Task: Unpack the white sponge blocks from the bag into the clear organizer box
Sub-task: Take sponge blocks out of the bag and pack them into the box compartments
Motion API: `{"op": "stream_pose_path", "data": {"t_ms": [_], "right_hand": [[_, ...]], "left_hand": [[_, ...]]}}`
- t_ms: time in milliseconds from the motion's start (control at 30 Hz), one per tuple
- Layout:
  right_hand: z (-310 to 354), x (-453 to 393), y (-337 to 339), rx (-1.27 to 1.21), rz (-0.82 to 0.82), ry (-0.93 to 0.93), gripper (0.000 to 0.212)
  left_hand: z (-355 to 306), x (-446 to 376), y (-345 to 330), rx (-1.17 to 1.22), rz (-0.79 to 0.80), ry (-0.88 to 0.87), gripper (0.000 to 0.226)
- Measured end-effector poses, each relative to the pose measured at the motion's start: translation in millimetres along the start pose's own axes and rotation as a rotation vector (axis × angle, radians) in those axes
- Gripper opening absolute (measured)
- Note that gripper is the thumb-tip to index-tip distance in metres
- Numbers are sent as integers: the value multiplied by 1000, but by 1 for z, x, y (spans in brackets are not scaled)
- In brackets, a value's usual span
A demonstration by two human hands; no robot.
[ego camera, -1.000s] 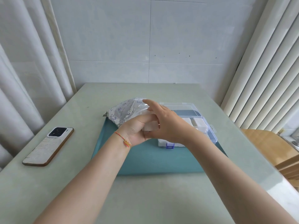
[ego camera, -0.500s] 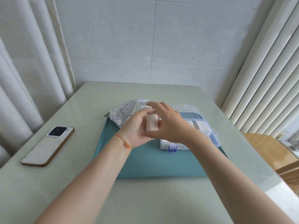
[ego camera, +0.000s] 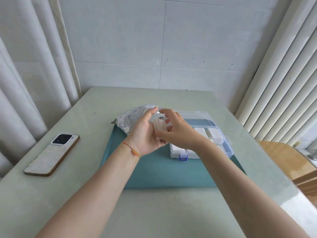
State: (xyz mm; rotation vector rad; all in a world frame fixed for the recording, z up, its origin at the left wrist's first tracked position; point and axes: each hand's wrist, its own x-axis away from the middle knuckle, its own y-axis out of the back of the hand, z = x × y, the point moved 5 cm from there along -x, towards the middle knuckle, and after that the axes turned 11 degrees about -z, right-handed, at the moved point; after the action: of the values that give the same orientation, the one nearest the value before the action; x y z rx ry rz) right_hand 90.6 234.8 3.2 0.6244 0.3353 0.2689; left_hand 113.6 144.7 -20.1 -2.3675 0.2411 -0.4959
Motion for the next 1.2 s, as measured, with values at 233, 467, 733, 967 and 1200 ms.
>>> {"op": "stream_pose_path", "data": {"t_ms": [233,467,733,967,1200], "right_hand": [[0,3,19,-125,63,-54,44],[-15,5,53,-161,39,-88,15],[-63,11,133,-66,-232,-54,7],[-127,20,160,156,-80,-185,6],[-143,22,149,269,39,-184,4]], "left_hand": [[-1,-5,1,-131,-126,-92,42],[8,-14,-27,-394,-92,-120,52],[25,-51,-68,-683,-207,-192,64],[43,-79,-79,-1209,-422,-510,16],[66,-78,-89,-1634,-372,-604,23]]}}
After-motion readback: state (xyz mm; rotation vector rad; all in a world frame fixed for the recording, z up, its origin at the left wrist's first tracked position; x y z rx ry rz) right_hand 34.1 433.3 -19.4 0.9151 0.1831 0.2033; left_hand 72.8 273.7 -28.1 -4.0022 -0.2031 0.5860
